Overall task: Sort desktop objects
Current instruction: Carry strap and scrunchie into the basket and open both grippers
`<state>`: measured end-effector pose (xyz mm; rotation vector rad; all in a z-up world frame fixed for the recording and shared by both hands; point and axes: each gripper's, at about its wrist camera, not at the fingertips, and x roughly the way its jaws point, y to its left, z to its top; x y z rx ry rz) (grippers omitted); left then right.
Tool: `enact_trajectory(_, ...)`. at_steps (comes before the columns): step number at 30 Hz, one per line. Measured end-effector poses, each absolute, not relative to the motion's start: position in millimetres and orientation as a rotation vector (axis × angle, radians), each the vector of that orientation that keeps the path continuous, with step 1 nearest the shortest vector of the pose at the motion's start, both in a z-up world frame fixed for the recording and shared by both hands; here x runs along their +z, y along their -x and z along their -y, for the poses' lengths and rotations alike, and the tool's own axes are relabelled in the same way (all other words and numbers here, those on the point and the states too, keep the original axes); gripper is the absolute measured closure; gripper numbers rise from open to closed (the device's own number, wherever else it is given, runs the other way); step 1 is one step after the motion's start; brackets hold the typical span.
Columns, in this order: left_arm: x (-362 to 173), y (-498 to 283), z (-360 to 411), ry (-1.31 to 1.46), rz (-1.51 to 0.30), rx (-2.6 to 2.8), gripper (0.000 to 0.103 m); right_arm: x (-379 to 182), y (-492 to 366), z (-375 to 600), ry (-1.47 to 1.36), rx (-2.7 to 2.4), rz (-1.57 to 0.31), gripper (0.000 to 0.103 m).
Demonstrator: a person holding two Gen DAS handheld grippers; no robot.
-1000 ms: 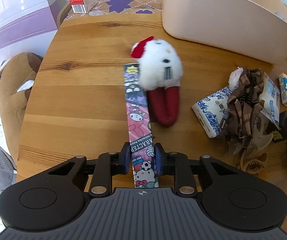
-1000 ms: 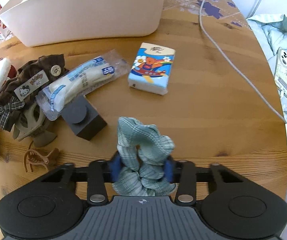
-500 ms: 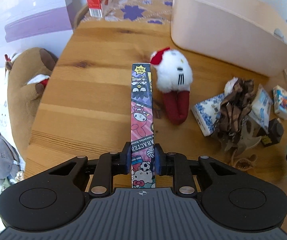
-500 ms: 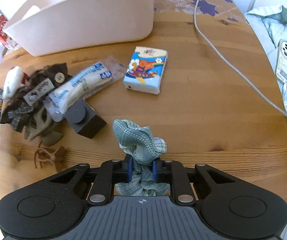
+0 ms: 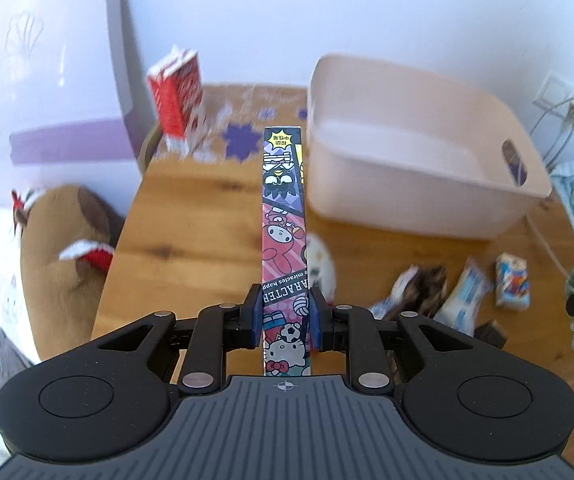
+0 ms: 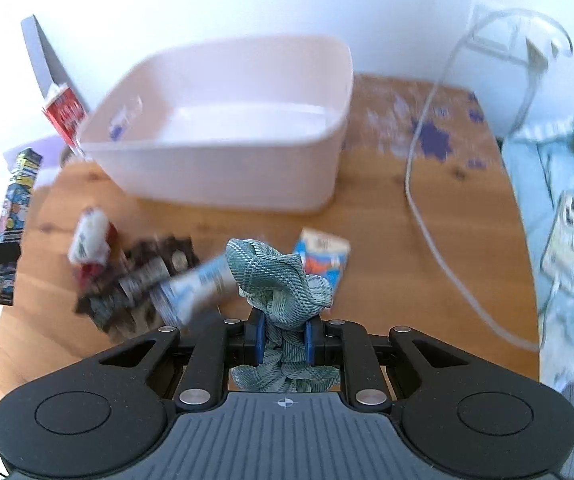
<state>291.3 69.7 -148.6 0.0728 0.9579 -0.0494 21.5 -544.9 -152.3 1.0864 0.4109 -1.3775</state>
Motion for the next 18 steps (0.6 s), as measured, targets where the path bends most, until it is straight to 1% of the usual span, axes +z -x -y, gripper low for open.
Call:
enact_trajectory(9, -107.4, -324.7, -49.2, -0.117, -0.848, -0.101, 0.080, -107.1, -1.0, 582.4, -0.973, -1.447, -0.321, 0.086)
enact_trajectory(18, -85.8, -366.5, -21.9, -0.140, -0.772, -0.164, 0.080, -84.9, 11.7, 629.2, -0.862, -1.474, -0.316, 0.086)
